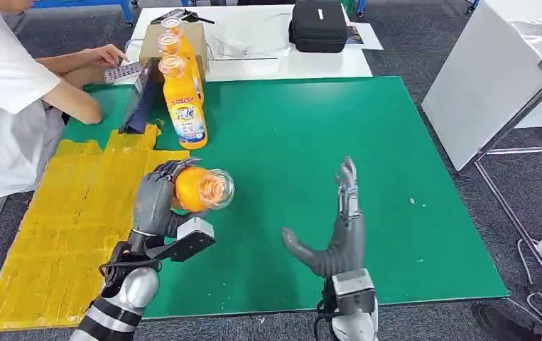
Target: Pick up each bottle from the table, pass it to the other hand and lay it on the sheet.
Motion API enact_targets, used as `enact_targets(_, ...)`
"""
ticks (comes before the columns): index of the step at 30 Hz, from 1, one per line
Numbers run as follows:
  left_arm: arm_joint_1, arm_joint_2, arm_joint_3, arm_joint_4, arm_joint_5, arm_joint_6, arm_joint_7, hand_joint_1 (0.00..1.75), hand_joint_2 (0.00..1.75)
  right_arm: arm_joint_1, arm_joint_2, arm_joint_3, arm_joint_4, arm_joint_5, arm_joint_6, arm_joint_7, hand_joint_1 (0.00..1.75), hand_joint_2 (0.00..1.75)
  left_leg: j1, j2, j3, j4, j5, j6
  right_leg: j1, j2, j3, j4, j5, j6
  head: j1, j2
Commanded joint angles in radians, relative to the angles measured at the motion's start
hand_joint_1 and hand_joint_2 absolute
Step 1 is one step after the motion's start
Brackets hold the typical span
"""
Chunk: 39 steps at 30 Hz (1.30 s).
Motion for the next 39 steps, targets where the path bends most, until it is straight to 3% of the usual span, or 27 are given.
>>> enact_targets(1,-0.104,0.034,0.008,0.179,-0.043,0.026,0.018,1.75,1.75,0.026,-0.036,-0.036,-0.138,-0.021,0.009,-0.001,0.0,1.75,0.001,-0.002,0.002,0.0,0.0,-0.001,0.0,0.0,0.003,0.0,-0.001,-0.002,0.0,0.0)
enact_targets(5,-0.221,0.071,-0.032,0.417,-0.55,0.133,0.256,1.75,1.75,-0.004,-0.036,-0.048,-0.151,-0.128,0.03,-0.023,0.0,1.75,0.001,-0.003,0.004,0.0,-0.001,-0.002,0.001,0.0,0.005,0.0,-0.001,-0.002,0.0,0.0)
enact_targets(7,-0.284,0.106,-0.12,0.553,-0.55,0.131,0.315,1.75,1.75,-0.018,-0.04,-0.052,-0.151,-0.144,0.041,-0.011,0.0,1.75,0.001,-0.003,0.004,-0.001,0.0,-0.001,0.001,-0.001,0.005,-0.001,-0.001,-0.002,0.0,0.0)
enact_targets(8,-0.31,0.119,-0.159,0.624,-0.55,0.148,0.32,1.75,1.75,-0.026,-0.045,-0.054,-0.148,-0.177,0.067,-0.013,0.0,1.75,0.0,-0.003,0.003,-0.001,0.0,-0.001,0.0,-0.001,0.004,0.0,-0.001,-0.002,0.0,0.0)
enact_targets(10,-0.333,0.1,-0.125,0.733,-0.545,0.174,0.296,1.75,1.75,-0.034,-0.053,-0.061,-0.14,-0.187,0.089,-0.016,0.0,1.75,0.001,-0.002,0.006,-0.002,0.0,-0.002,0.001,0.0,0.006,-0.001,-0.001,-0.003,0.0,0.0)
enact_targets(23,-0.352,0.08,-0.063,0.895,-0.496,0.114,0.244,1.75,1.75,-0.042,-0.052,-0.076,-0.095,-0.178,0.08,-0.012,0.0,1.75,0.002,0.001,0.006,0.0,-0.001,-0.003,0.002,0.004,0.007,-0.001,-0.001,-0.003,0.0,0.0)
enact_targets(25,-0.358,0.074,-0.043,0.94,-0.487,0.073,0.266,1.75,1.75,-0.05,-0.063,-0.064,-0.082,-0.232,0.155,0.005,0.0,1.75,0.002,0.002,0.005,0.0,0.0,-0.002,0.001,0.003,0.005,-0.001,0.0,-0.003,0.0,0.0)
enact_targets(39,-0.363,0.067,-0.03,0.961,-0.478,0.062,0.281,1.75,1.75,-0.055,-0.055,-0.07,-0.074,-0.22,0.153,0.006,0.0,1.75,0.001,0.001,0.004,-0.001,0.001,-0.002,0.001,0.003,0.005,-0.001,0.0,-0.002,0.0,0.0)
